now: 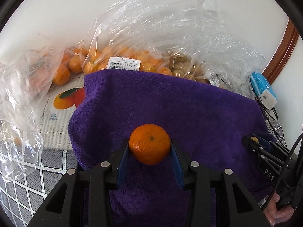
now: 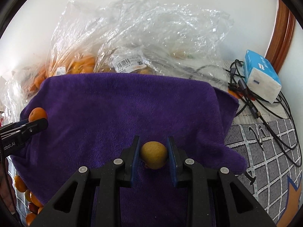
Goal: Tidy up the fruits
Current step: 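Open both tools to drop the fruits onto the purple towel, then withdraw both open tools back from the towel toward the fruit cluster, then grasp a medium orange beside the blue cloth with the right tool, then grasp the large orange with the left tool while the right tool holds its orange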
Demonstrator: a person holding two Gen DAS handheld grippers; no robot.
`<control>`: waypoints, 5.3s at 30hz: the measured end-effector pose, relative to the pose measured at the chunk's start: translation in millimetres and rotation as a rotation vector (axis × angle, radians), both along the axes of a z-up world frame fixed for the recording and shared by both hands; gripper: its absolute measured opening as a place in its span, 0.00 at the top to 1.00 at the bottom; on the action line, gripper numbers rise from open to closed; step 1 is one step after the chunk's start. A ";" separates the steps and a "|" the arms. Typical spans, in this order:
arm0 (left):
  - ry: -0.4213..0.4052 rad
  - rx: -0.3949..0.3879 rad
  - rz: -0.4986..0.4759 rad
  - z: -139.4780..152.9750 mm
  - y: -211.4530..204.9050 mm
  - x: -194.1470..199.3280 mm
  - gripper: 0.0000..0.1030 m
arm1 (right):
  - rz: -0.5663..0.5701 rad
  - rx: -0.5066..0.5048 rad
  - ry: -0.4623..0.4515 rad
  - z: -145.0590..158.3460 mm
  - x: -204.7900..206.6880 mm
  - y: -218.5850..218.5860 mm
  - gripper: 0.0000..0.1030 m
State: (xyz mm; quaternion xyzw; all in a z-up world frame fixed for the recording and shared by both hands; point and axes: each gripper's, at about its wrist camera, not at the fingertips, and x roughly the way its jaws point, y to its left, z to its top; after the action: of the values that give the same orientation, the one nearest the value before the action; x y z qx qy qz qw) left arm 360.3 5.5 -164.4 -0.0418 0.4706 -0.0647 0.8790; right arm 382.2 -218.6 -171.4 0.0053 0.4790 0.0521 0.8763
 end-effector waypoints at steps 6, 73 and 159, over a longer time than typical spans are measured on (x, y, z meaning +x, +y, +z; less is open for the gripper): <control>0.018 0.014 -0.010 -7.0 -4.3 1.9 0.62 | -0.003 -0.004 0.006 -3.2 2.2 1.4 0.73; -0.054 0.066 0.129 -5.4 68.4 -244.9 0.44 | 0.013 0.033 -0.139 38.2 -243.4 -2.1 0.40; -0.111 -0.040 -0.005 -0.9 17.5 -208.7 0.18 | 0.024 0.006 -0.082 6.0 -218.3 -15.7 0.65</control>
State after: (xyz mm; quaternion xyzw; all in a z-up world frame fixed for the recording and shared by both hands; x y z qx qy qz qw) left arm 151.6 22.9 -165.3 -0.0543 0.4197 -0.0786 0.9026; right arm 163.9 -234.2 -165.3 0.0003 0.4424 0.0641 0.8945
